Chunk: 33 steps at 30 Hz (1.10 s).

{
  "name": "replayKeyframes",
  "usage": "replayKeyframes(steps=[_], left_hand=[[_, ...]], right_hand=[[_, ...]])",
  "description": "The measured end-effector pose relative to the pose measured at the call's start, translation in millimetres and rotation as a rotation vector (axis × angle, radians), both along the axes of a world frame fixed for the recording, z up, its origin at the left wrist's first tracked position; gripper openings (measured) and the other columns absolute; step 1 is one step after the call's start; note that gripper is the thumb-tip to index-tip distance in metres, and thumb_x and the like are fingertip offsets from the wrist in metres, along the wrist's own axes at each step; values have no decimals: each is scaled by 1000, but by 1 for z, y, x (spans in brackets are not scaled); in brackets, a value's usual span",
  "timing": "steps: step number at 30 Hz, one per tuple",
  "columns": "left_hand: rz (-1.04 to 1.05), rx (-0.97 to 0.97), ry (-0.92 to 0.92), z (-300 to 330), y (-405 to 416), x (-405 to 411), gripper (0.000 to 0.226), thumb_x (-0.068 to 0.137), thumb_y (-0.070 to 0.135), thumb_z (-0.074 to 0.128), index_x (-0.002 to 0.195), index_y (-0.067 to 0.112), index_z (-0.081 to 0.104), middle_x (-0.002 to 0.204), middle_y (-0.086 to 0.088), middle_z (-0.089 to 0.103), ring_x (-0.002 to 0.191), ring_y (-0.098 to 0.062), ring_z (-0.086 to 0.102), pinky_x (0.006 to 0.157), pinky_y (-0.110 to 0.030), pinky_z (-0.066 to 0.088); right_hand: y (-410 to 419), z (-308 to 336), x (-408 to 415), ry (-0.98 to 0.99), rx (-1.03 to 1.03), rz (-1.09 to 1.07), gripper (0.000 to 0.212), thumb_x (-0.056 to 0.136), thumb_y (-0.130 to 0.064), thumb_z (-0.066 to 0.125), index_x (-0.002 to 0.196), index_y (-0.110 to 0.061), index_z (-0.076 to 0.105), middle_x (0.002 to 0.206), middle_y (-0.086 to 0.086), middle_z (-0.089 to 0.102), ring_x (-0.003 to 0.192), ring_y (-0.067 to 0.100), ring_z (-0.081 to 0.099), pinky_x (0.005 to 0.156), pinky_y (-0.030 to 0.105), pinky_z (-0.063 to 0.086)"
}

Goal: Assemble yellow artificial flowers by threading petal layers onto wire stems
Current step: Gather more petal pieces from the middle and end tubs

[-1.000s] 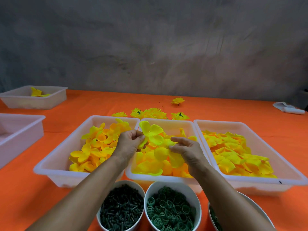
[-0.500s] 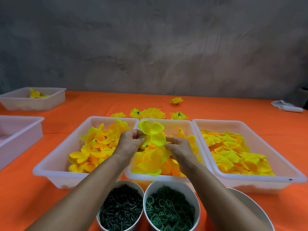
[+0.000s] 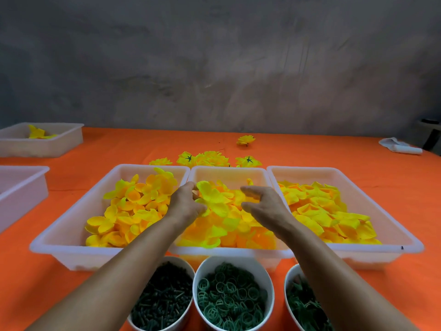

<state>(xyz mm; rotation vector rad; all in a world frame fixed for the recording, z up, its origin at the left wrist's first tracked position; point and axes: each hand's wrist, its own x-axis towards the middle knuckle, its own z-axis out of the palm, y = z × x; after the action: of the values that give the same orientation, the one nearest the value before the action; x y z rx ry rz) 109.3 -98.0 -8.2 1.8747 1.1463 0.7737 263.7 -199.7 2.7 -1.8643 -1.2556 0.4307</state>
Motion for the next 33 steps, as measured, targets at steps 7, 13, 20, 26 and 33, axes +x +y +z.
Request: replayKeyframes(steps=[7,13,20,26,33], left_hand=[[62,189,176,1,0,5,50,75,7,77,120,4,56,91,-18,68,84,-34,65,75,-44,55],[53,432,460,7,-4,15,54,83,34,69,130,13,51,126,-13,56,118,-30,50,93,-40,42],[-44,682,375,31,-32,49,44,88,36,62,125,14,56,124,-10,55,117,-29,47,95,-38,37],[-226,643,189,31,-57,89,35,87,26,65,119,10,62,121,-9,61,112,-28,55,94,-35,41],[-376,628,122,26,-61,137,33,88,21,64,118,8,62,116,-11,62,107,-29,57,93,-35,42]], right_hand=[[-36,8,32,176,114,-106,34,82,5,61,114,-7,66,106,13,68,95,16,63,78,24,50],[-69,23,74,223,184,-188,30,85,7,57,111,-5,65,97,10,67,76,3,59,57,5,44],[-98,25,109,368,270,-351,22,85,6,59,100,-8,67,87,10,68,80,15,58,67,27,44],[-118,15,129,352,286,-438,16,84,5,60,87,-9,68,74,4,68,68,14,56,60,25,40],[-92,0,140,-190,-131,-499,22,78,-30,74,90,-11,73,96,9,72,95,24,64,78,30,45]])
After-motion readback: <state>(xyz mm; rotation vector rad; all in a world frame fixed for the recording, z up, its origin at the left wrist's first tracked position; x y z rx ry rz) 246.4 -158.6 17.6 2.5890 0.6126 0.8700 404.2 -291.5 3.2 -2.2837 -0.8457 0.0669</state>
